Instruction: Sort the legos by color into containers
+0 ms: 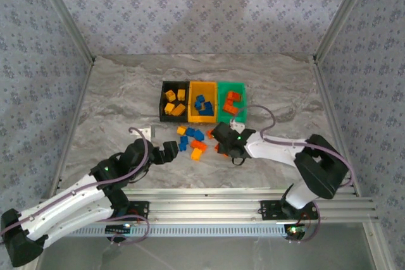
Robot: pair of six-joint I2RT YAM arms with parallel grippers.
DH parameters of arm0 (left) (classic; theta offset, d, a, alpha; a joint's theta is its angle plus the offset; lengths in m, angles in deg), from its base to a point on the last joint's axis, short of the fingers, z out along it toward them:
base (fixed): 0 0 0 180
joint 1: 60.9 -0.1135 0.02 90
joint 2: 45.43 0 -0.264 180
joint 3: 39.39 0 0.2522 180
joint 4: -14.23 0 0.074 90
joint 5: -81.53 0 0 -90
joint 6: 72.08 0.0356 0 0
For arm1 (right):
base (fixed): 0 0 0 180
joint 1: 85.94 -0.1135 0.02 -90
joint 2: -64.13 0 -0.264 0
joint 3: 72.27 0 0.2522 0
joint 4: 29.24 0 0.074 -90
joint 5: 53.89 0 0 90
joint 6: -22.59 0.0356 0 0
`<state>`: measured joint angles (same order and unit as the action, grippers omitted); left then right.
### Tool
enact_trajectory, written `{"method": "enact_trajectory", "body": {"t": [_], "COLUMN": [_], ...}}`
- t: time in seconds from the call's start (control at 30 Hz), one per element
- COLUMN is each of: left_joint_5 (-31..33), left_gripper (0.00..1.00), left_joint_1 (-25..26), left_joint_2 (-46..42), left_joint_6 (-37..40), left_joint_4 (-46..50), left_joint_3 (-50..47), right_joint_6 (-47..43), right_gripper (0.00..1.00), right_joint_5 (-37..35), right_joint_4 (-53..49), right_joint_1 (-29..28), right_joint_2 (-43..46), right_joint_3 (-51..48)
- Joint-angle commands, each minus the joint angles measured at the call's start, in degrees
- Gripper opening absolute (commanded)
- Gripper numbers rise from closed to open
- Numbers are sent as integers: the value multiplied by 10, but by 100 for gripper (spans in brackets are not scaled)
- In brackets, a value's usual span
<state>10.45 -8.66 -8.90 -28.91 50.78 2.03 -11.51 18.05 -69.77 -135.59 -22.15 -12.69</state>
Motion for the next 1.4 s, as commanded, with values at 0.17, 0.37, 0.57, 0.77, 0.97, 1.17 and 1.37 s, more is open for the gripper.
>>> {"method": "enact_trajectory", "body": {"t": [0.17,0.37,0.57,0.77,0.97,1.17,1.37], "left_joint_5": [6,11,16,6,-2,-12,-26], "left_gripper": [100,99,99,100,100,99,100], "left_joint_1": [-7,-13,-20,-26,-27,-27,-28], "left_joint_2": [-11,-19,-22,-21,-20,-3,47], "left_joint_6": [-16,-23,-35,-39,-39,-38,-31], "left_joint_4": [26,34,49,50,44,29,13], "left_joint_3": [-2,-2,-3,-6,-6,-6,4], "right_joint_6": [-82,-179,-194,-194,-194,-194,-223], "right_gripper": [75,78,77,60,40,31,30], "right_joint_5": [2,96,86,75,69,47,60], "right_joint_4": [-41,-62,-94,-100,-79,-89,-91], "right_joint_1": [-7,8,7,9,8,14,87], "right_joint_2": [127,44,-36,-74,-54,26,81], "right_joint_3": [-33,21,54,60,55,59,127]}}
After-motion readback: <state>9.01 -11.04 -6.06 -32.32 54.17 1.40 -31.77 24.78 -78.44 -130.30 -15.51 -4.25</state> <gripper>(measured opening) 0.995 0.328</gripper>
